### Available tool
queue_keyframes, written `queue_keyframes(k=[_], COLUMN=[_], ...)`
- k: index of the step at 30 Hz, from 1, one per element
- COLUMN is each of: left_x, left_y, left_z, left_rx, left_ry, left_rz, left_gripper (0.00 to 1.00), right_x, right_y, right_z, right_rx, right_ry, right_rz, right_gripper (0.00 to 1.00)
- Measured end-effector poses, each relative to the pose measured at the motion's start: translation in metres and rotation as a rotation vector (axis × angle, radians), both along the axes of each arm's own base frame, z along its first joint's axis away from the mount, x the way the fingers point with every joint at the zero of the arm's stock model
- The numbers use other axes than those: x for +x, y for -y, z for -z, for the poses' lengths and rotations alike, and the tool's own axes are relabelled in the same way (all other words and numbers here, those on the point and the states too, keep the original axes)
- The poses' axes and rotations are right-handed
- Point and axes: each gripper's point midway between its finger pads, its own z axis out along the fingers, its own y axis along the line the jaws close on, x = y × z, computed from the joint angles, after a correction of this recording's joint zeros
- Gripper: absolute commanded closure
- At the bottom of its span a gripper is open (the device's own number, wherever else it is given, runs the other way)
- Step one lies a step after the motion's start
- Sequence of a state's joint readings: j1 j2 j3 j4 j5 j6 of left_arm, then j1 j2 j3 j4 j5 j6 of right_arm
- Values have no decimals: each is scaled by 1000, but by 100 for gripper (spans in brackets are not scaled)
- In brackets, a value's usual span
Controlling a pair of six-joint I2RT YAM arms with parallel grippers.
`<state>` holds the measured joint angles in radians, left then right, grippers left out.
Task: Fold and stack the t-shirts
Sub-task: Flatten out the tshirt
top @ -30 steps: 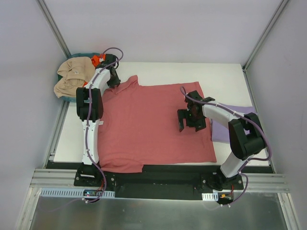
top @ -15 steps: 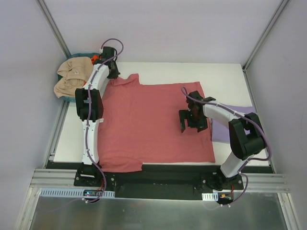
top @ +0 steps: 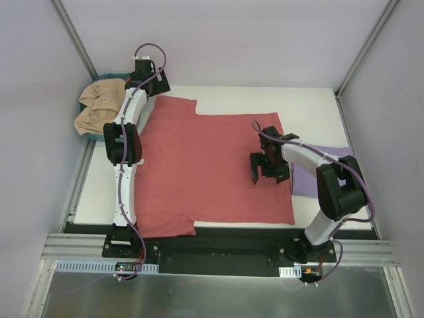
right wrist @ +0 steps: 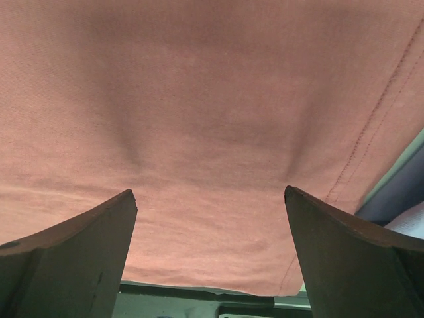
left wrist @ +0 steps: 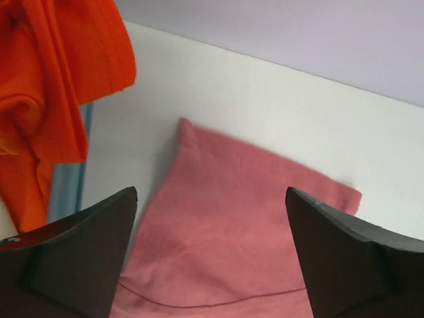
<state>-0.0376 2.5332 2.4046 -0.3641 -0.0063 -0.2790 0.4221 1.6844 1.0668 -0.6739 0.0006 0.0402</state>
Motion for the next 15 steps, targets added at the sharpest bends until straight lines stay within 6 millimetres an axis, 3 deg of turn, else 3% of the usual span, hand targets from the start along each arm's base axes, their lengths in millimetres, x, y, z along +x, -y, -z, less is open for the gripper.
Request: queue_keyframes(k=[3,9,12,15], left_x=[0,-5,-31,-77], left_y=[8,36,55,75], left_z=[-1,-22,-35,-58], left_rx=[-39,-141,-192,-246], left_ry=[3,34,4,-31], left_rz=[21,116,166,209], left_gripper=[1,1,1,1], right_x=[-1,1,4,11], right_y=[1,2,1,0], right_z=[0,-5,-16,-32], right_rx=[-5,-4,6,23], right_ry=[-2,17,53,105], right_rz=[1,1,3,8], right_gripper=[4,4,4,4])
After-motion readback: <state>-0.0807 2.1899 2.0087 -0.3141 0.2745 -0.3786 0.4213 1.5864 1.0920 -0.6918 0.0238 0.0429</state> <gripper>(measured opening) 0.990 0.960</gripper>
